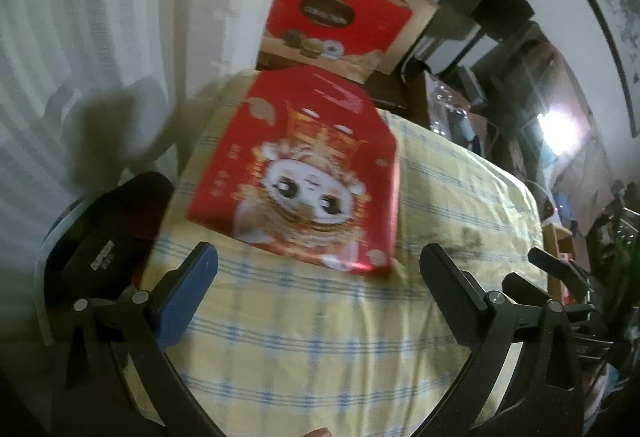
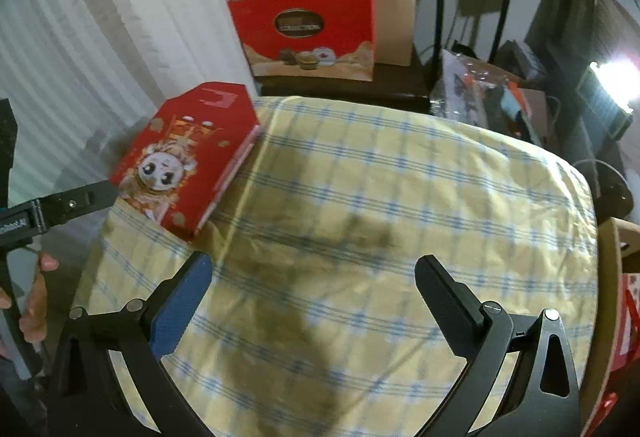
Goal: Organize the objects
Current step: 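Move both grippers back over the table to the red cartoon packet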
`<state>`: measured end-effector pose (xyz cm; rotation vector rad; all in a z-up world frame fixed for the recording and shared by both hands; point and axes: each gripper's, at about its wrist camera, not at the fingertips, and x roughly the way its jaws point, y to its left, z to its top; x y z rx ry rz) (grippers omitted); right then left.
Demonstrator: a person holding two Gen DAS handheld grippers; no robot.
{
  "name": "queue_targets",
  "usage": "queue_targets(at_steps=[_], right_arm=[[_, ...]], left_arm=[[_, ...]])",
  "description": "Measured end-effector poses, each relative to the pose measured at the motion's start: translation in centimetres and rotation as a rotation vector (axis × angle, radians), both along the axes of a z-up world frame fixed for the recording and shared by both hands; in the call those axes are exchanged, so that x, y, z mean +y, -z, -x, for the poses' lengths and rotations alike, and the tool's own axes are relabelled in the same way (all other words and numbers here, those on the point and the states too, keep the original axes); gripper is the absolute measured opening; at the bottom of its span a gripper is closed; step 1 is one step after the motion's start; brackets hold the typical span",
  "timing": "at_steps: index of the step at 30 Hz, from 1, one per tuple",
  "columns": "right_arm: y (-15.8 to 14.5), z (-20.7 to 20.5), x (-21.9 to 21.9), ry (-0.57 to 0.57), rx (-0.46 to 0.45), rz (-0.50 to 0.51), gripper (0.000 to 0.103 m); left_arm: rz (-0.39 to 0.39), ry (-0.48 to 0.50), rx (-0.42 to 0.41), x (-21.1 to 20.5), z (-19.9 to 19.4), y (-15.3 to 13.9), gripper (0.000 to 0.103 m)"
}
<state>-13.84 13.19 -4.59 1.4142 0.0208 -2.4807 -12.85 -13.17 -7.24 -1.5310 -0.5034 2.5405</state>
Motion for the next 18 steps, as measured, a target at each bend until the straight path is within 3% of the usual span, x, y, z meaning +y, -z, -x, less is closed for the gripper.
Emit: queue_targets(at_steps=[13, 18], right_arm=[[2.5, 3.8, -4.5, -0.028, -0.085, 0.14, 0.101], [3.5, 5.1, -6.0, -0.035, -0.107, 0.154, 0.093]], left_arm=[[0.034, -0.047, -0.02, -4.1, 2.5, 2.3, 0.101], [0.018, -0.032, -0.031, -4.4, 3.3, 3.2, 0.094]])
